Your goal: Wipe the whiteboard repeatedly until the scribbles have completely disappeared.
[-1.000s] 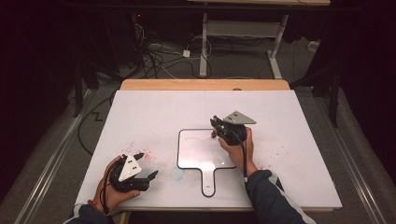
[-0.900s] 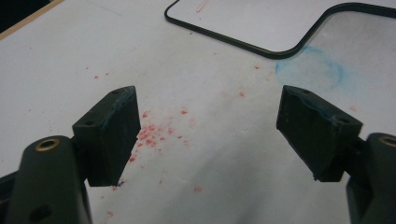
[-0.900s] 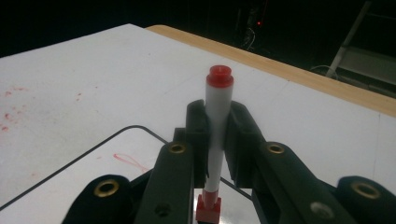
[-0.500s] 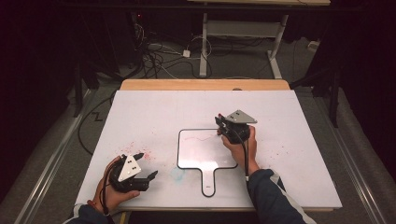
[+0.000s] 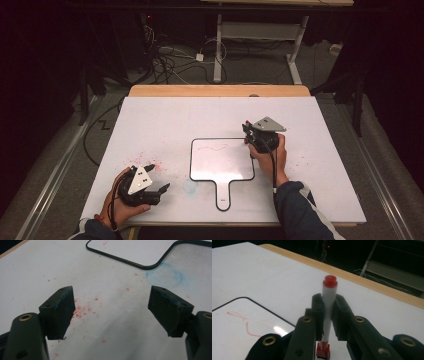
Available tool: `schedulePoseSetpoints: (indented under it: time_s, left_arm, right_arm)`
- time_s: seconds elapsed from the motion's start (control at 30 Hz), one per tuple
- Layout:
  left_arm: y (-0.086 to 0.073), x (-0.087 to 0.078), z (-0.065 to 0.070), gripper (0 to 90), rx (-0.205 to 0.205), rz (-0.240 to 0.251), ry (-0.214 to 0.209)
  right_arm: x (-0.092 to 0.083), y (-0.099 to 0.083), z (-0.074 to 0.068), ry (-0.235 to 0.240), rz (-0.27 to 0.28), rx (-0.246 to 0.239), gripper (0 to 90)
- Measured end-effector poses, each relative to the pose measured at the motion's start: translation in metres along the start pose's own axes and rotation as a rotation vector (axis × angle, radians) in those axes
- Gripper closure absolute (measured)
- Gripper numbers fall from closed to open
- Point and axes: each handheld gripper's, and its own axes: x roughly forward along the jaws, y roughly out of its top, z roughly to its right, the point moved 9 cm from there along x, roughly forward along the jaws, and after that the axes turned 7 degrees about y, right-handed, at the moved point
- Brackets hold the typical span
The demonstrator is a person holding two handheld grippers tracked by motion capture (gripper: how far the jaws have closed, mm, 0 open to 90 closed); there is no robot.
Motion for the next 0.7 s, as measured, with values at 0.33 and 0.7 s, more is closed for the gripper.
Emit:
schedulePoseSetpoints:
  time_s: [0.33,0.7]
  left_arm:
    - [0.0,0.001,0.0,20.5,0.0,0.0,-0.003]
    - [-0.001,0.0,0.0,20.5,0.001,-0.003,-0.001]
  right_arm:
    - [0.008,0.004,-0.019,0.072,0.036,0.022,81.6]
    - [-0.008,-0.002,-0.015,0.067,-0.012,0.004,81.6]
